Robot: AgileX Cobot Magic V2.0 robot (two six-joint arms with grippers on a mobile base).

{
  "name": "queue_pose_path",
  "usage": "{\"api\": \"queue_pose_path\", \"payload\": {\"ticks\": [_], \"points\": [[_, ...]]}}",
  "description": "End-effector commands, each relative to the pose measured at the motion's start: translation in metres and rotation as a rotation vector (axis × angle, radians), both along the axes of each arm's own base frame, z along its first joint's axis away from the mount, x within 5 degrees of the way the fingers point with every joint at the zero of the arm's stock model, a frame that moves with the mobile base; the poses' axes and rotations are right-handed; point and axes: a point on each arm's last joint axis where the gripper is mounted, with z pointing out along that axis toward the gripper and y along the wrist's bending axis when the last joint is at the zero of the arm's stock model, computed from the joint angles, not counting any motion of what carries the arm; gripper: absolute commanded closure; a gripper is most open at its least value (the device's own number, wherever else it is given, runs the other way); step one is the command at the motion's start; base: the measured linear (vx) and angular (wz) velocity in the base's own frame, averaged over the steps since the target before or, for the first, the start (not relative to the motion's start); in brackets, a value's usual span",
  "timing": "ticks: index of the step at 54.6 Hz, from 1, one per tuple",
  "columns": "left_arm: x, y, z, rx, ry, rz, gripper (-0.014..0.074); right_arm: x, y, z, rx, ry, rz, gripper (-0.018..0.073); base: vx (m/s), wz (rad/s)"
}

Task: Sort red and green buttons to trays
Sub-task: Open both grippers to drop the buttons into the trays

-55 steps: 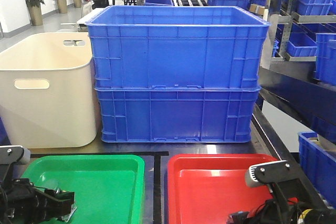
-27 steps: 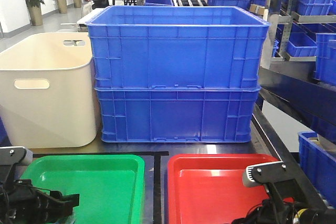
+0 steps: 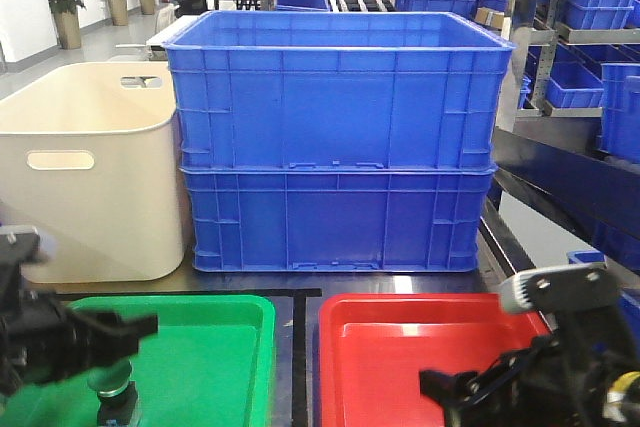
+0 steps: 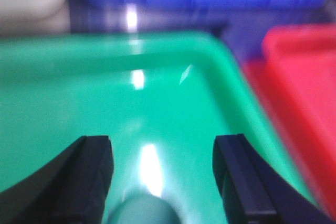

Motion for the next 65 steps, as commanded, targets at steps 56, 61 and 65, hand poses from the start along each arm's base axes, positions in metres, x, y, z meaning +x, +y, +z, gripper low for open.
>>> {"api": "queue_pose_path", "payload": {"ticks": [56, 61, 65], "points": [[-0.165, 0.028, 0.076, -0.116, -0.510, -0.005, 0.0063, -0.051, -0.023, 0.077, 0.131, -0.377, -0.018, -0.0022, 0.00, 0.00], [-0.164, 0.028, 0.076, -0.114, -0.513, 0.000, 0.0063, -0.051, -0.023, 0.077, 0.131, -0.377, -0.018, -0.0022, 0.00, 0.00], [-0.164, 0.029, 0.076, -0.113, -0.515, 0.004, 0.0063, -0.051, -0.023, 0.077, 0.131, -0.377, -0.018, -0.0022, 0.00, 0.00]]}}
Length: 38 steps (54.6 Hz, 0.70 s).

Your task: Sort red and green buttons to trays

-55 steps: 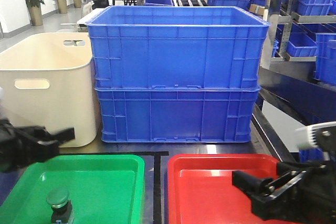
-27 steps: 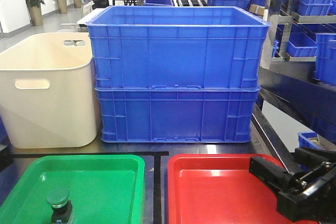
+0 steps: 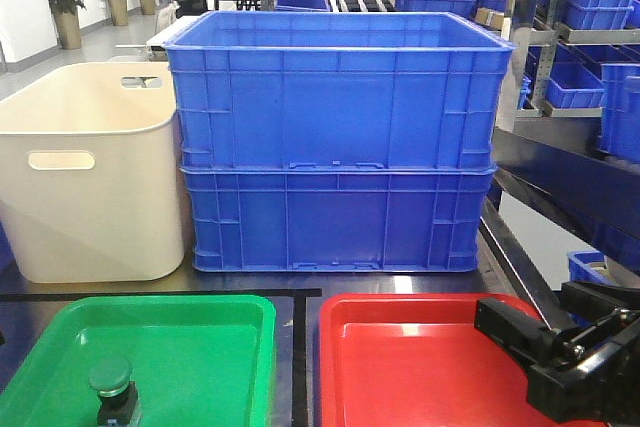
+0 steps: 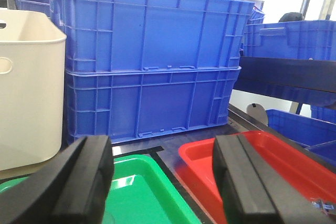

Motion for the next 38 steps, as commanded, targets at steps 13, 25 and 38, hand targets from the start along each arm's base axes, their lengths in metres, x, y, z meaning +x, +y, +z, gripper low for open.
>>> {"api": "queue_pose_path", "payload": {"ticks": [13, 25, 38], "points": [[0.002, 0.006, 0.010, 0.004, -0.052, 0.072, 0.0064, -0.001, -0.002, 0.019, 0.034, -0.111, -0.017, -0.0022, 0.00, 0.00], [0.005, 0.016, 0.002, 0.104, 0.004, 0.185, 0.0178, -0.001, -0.002, 0.019, 0.034, -0.111, -0.017, -0.0022, 0.00, 0.00], [-0.009, 0.034, -0.018, 0.110, -0.013, 0.350, 0.0400, -0.001, -0.002, 0.019, 0.034, -0.111, -0.017, -0.0022, 0.00, 0.00]]}}
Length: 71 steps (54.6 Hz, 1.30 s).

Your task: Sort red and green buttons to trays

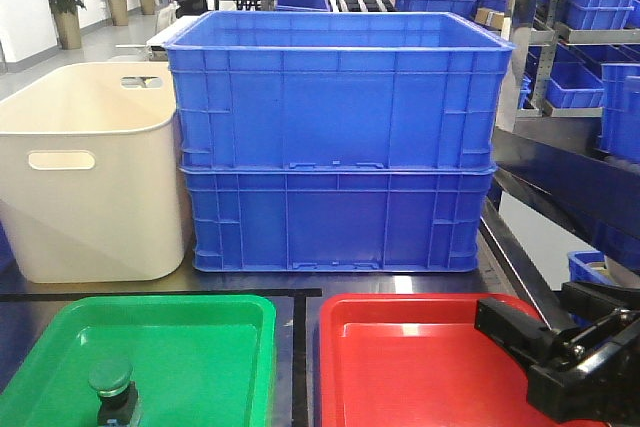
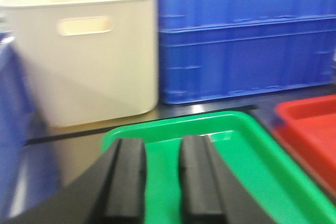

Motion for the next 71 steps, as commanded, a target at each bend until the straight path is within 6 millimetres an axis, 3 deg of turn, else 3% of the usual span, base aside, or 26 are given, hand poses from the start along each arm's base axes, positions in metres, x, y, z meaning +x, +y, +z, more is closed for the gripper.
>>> {"api": "queue_pose_path", "payload": {"ticks": [1, 12, 26, 71], "points": [[-0.009, 0.007, 0.002, -0.065, -0.136, 0.059, 0.0419, -0.001, -0.002, 0.019, 0.034, -0.111, -0.017, -0.0022, 0.00, 0.00], [-0.035, 0.016, -0.062, -0.121, -0.247, 0.135, 0.0603, -0.001, -0.002, 0.019, 0.034, -0.111, -0.017, -0.0022, 0.00, 0.00], [-0.049, 0.020, -0.134, -0.100, -0.207, 0.197, 0.0604, -0.001, -0.002, 0.019, 0.034, -0.111, -0.017, -0.0022, 0.00, 0.00], [-0.048, 0.020, -0.135, -0.096, -0.165, 0.199, 0.0602, -0.001, -0.002, 0.019, 0.034, -0.112, -0.018, -0.0022, 0.00, 0.00]]}}
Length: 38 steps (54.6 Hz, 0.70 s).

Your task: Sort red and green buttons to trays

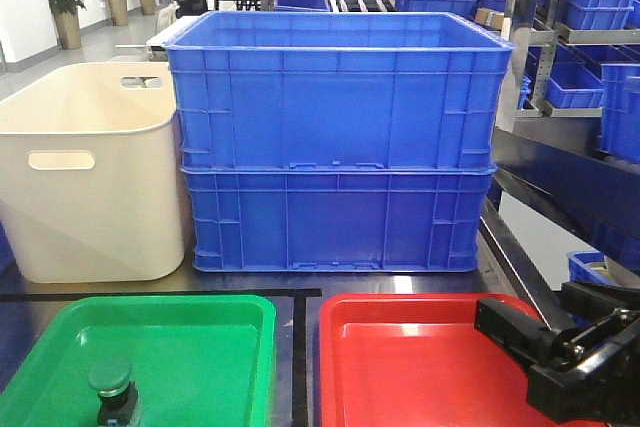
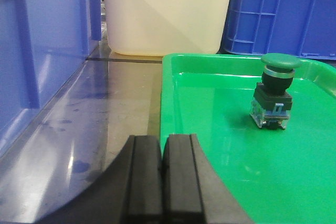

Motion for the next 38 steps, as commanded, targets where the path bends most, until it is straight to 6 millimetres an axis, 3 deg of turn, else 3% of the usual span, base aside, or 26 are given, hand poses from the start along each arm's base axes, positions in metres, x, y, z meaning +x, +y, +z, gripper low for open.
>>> {"api": "queue_pose_path", "payload": {"ticks": [1, 11, 20, 27, 38], "points": [[-0.001, 0.000, 0.014, -0.009, -0.102, 0.001, 0.0602, -0.001, -0.002, 0.019, 0.035, -0.113, -0.018, -0.0022, 0.00, 0.00], [-0.001, 0.000, 0.014, -0.009, -0.102, 0.001, 0.0602, -0.013, -0.008, 0.024, -0.009, -0.163, -0.013, -0.0005, 0.00, 0.00], [-0.001, 0.000, 0.014, -0.009, -0.102, 0.001, 0.0602, -0.039, -0.033, 0.012, 0.027, -0.261, -0.117, 0.0113, 0.00, 0.00], [-0.001, 0.000, 0.014, -0.009, -0.102, 0.001, 0.0602, -0.060, -0.048, -0.012, 0.011, -0.322, -0.192, 0.0262, 0.00, 0.00], [-0.001, 0.000, 0.014, -0.009, -0.102, 0.001, 0.0602, -0.093, -0.067, -0.056, -0.058, -0.362, -0.333, 0.0571, 0.00, 0.00]]}}
